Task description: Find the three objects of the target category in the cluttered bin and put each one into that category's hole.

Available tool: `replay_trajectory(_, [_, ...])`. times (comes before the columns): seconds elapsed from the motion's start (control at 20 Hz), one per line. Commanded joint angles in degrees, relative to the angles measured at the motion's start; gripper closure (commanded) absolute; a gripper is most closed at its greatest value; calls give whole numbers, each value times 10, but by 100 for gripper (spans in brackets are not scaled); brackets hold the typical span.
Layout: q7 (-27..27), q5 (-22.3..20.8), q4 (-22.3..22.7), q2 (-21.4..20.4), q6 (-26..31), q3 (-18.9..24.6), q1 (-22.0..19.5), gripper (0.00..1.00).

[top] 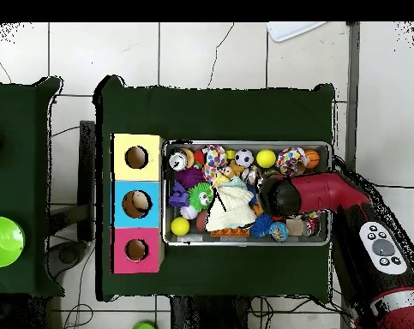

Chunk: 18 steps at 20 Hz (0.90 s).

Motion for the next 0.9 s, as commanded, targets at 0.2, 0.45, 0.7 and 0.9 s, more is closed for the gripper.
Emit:
replay_trajectory(0.2, [-41,3,21,49,-19,15,-10,0])
replay_trajectory(0.45, [-29,-5,19,61,-37,10,-10,0])
replay_trajectory(0.7, [-21,-7,20,63,-49,6,-8,0])
replay_trajectory(0.9, [-12,-7,24,53,-49,0,1,0])
